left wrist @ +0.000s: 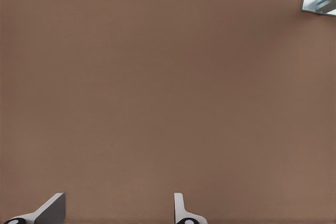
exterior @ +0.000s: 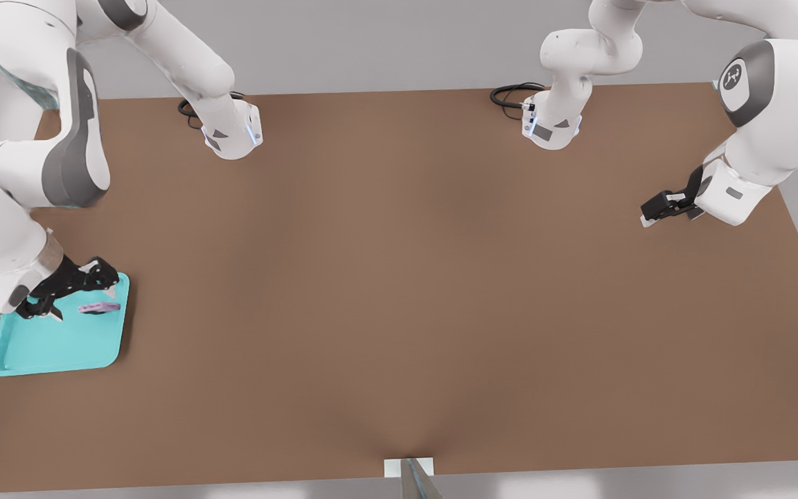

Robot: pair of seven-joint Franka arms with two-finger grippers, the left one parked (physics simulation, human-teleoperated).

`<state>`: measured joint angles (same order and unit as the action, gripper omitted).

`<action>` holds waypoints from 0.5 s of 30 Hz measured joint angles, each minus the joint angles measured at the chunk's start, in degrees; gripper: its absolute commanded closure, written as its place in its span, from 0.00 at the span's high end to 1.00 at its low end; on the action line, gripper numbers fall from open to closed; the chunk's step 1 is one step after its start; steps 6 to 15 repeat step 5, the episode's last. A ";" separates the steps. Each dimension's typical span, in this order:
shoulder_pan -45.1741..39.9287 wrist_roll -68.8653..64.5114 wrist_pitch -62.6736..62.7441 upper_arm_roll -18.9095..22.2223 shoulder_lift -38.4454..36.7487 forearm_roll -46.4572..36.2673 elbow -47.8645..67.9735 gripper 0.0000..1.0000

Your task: Keep left arm still and place phone on the tray with right arm

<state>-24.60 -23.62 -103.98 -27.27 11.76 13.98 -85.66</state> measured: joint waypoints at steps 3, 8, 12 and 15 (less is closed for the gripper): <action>28.87 2.70 3.78 27.39 -5.34 -5.49 -0.22 1.00; 31.27 4.28 5.64 30.56 -5.89 -7.37 -0.20 1.00; 31.27 4.28 5.64 30.56 -5.89 -7.37 -0.20 1.00; 31.27 4.28 5.64 30.56 -5.89 -7.37 -0.20 1.00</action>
